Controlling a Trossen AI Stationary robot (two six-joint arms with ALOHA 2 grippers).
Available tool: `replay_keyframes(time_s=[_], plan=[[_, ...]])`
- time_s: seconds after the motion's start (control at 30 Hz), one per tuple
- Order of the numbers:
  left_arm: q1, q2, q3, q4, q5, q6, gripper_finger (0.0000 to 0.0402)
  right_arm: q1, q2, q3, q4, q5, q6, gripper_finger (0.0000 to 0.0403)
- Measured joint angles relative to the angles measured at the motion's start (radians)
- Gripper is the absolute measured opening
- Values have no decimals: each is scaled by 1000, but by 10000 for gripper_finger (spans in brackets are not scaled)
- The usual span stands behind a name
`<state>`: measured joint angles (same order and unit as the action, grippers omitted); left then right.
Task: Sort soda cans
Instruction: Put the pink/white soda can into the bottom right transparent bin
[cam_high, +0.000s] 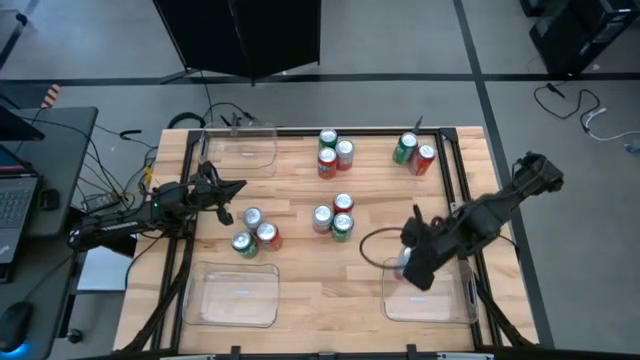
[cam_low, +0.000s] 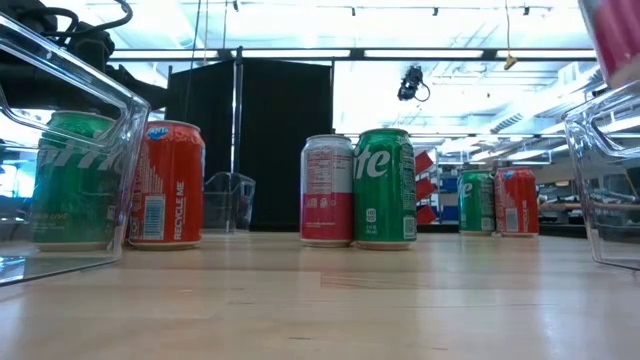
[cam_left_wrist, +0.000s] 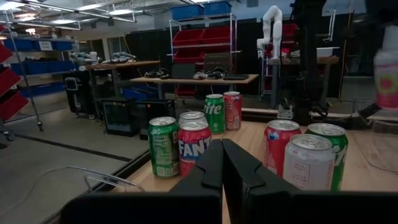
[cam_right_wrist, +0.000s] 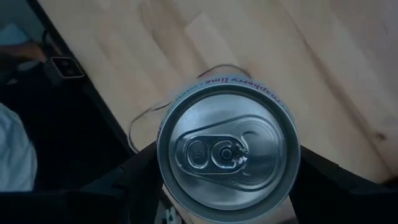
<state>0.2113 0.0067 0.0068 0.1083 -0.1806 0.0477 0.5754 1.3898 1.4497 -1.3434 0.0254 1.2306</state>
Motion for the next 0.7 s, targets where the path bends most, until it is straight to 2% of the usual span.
replay_keyframes(time_s=[0.13, 0.27, 0.43, 0.53, 0.7], plan=[[0, 0, 0, 1, 0, 0, 2, 20, 68, -39, 24, 8, 9, 270], [0, 0, 0, 2, -1, 0, 2, 8, 160, -42, 88, 27, -50, 270], [0, 0, 0, 4, -2, 0, 2, -15, 253, -41, 322, 34, -162, 270], [0, 0, 0, 4, -3, 0, 2, -17, 279, -41, 403, 35, -187, 270], [0, 0, 0, 4, -3, 0, 2, -2, 268, -40, 313, 66, -80, 270]])
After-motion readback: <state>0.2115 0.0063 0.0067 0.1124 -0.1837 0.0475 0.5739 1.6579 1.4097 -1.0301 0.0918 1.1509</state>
